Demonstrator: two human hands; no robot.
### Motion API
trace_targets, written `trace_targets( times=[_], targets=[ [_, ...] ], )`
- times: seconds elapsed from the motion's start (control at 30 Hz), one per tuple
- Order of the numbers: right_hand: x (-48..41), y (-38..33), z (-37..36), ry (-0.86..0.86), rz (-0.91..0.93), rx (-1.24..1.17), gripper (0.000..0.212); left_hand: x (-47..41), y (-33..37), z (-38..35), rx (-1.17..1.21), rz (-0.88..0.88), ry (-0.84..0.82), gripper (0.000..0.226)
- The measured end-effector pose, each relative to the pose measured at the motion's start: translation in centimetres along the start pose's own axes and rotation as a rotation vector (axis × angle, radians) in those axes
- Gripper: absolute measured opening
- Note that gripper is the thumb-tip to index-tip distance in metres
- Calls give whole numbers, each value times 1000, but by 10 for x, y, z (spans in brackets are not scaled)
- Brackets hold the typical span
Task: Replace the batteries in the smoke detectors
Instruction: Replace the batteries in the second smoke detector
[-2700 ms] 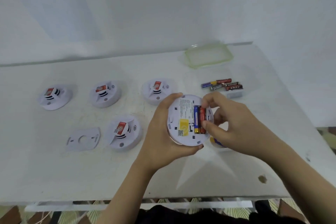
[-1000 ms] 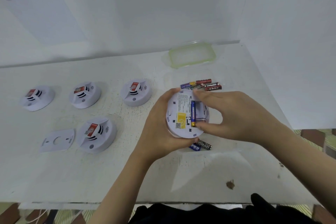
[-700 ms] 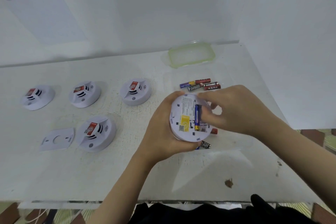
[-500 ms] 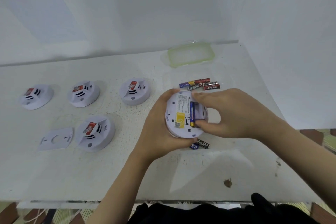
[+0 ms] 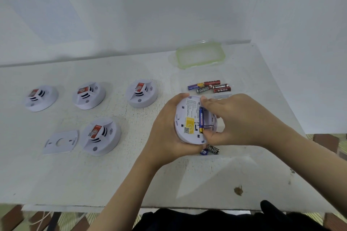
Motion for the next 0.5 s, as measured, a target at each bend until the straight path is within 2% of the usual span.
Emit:
trace_targets(
  times=[0.27, 0.5],
  targets=[
    [-1, 3, 3, -18, 18, 53, 65, -3, 9, 1, -46, -69, 13, 89],
    [-1, 3, -1, 25, 58, 67, 70, -8, 15, -3, 5, -100, 29, 83]
  ],
)
Point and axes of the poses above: each hand's wrist, its own x-axis away from the middle knuckle, its own z-axis out of the back of the hand, y = z × x, the point moved 1 cm from there along -x, towards the middle knuckle, and after that the axes turned 8 degrees about y, right-handed, at the moved point
